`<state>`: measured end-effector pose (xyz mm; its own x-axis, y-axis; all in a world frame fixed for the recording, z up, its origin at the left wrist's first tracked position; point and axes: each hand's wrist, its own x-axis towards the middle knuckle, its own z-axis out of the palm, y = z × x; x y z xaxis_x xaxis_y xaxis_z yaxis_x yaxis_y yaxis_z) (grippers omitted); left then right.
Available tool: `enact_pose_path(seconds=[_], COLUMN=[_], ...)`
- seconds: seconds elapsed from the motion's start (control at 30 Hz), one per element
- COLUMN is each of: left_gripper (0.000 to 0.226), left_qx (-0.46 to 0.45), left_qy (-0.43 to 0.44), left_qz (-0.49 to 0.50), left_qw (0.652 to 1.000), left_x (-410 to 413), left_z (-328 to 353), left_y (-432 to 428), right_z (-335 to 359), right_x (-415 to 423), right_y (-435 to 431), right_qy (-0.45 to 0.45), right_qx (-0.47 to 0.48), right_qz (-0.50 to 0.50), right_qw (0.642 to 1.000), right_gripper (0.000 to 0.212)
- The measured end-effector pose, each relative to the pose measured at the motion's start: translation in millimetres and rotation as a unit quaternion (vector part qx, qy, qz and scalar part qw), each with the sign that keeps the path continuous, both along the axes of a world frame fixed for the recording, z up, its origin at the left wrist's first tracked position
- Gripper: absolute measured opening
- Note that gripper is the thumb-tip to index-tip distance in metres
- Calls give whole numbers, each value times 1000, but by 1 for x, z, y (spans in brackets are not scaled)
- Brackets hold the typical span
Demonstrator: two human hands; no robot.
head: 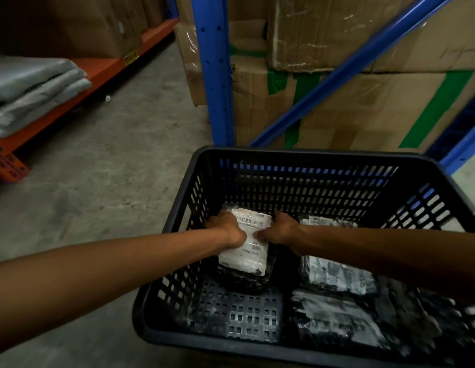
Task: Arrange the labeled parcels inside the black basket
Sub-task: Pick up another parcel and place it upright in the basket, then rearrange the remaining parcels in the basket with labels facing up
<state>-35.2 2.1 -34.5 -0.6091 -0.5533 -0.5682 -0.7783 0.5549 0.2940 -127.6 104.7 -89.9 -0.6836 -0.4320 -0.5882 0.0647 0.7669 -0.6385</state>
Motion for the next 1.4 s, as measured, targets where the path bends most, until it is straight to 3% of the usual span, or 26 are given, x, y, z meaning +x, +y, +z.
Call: enact_pose_path(seconds=[0.1, 0.17, 0.27, 0.33, 0.4, 0.5, 0.57, 0.7, 0.83, 0.9, 1.0, 1.07, 1.13, 1.23, 1.33, 1.4], left_gripper=[84, 88, 91, 93, 94, 98, 100, 95, 102, 103, 78, 61, 57, 68, 66, 61], left_qx=[-31, -62, -80, -94, -106, -163, -213, -260, -225, -169, -82, 20, 144, 271, 317, 321], left_qy=[17, 42, 88, 99, 92, 40, 27, 82, 96, 104, 189, 254, 296, 314, 272, 204], left_qz=[-39, -128, -307, -407, -483, -545, -548, -557, -577, -576, -490, -372, -222, -57, 64, 126], left_qw=[999, 989, 944, 903, 865, 821, 808, 785, 779, 793, 847, 893, 918, 908, 906, 916], left_x=[-3, -5, -7, -7, -11, -16, -19, -29, -39, -44, -55, -61, -66, -60, -42, -26], left_z=[2, 2, -5, -14, -26, -44, -52, -63, -64, -51, -10, 25, 59, 88, 80, 67], left_y=[12, 26, 54, 75, 94, 111, 112, 102, 94, 88, 76, 66, 55, 47, 48, 48], right_z=[31, 58, 80, 79, 65, 37, 21, 8, 1, 12, 57, 92, 119, 130, 117, 102], right_x=[-7, -12, -18, -15, -9, -1, 2, 2, -1, -5, -30, -48, -55, -50, -28, -7], right_y=[18, 43, 100, 140, 174, 202, 202, 186, 186, 188, 198, 206, 209, 192, 162, 146], right_qy=[117, 256, 372, 380, 334, 299, 327, 364, 394, 387, 344, 313, 240, 56, -141, -177], right_qx=[79, 96, 111, 175, 225, 305, 333, 363, 348, 319, 143, 24, -132, -307, -298, -257], right_qz=[125, 198, 231, 275, 332, 416, 430, 397, 396, 389, 303, 243, 111, -129, -213, -206], right_qw=[982, 941, 892, 865, 853, 803, 773, 760, 753, 773, 877, 918, 955, 941, 920, 927], right_gripper=[86, 81, 68, 73, 84, 96, 91, 77, 69, 76, 58, 49, 48, 53, 47, 40])
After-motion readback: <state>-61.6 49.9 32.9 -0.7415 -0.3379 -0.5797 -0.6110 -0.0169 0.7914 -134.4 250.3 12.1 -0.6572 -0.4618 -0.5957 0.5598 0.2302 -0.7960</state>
